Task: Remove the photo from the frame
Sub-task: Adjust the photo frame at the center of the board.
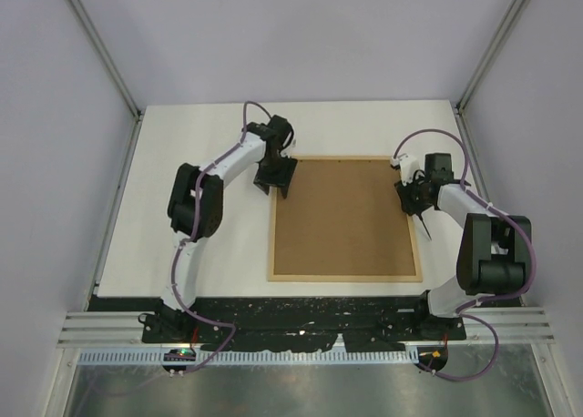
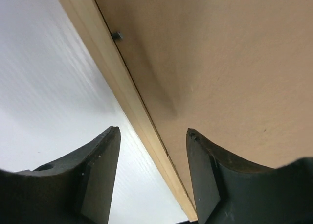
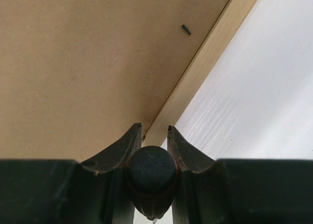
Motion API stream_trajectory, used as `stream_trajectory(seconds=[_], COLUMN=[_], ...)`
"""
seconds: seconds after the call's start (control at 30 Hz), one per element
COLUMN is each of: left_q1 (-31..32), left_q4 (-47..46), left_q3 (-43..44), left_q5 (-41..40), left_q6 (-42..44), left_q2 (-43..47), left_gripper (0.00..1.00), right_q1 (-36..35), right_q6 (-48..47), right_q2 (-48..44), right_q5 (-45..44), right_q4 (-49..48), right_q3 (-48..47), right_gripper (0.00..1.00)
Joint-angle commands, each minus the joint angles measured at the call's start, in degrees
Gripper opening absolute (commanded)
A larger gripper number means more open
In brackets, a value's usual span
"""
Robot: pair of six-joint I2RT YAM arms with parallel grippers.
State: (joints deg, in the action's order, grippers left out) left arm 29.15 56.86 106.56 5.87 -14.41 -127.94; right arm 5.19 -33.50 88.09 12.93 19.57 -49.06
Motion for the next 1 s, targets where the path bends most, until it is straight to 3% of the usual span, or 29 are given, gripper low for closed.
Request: stream_trajectory(seconds=[0.0,0.3,0.97], left_q1=[-3.3,-3.7,-1.4], left_q4=[1.4,3.7,3.3], left_q3=[12.0,21.8,24.8], left_q5=[-4.0,-4.8,-9.6], left_q6=[0.9,0.5,1.2], left_q2=[-3.5,-11.8,-13.4], left_gripper=[0.61,0.62,0.5], right_q1=[-0.1,-0.3,-0.6], right_q6=[-1.0,-1.2,-2.1], right_q2=[-1.5,-2.5,-7.1], right_q5=[2.2,3.0,4.4], right_q4=[0.0,0.2,2.7], right_q3=[0.2,1.0,3.2], right_gripper=[0.08,0.08,0.08])
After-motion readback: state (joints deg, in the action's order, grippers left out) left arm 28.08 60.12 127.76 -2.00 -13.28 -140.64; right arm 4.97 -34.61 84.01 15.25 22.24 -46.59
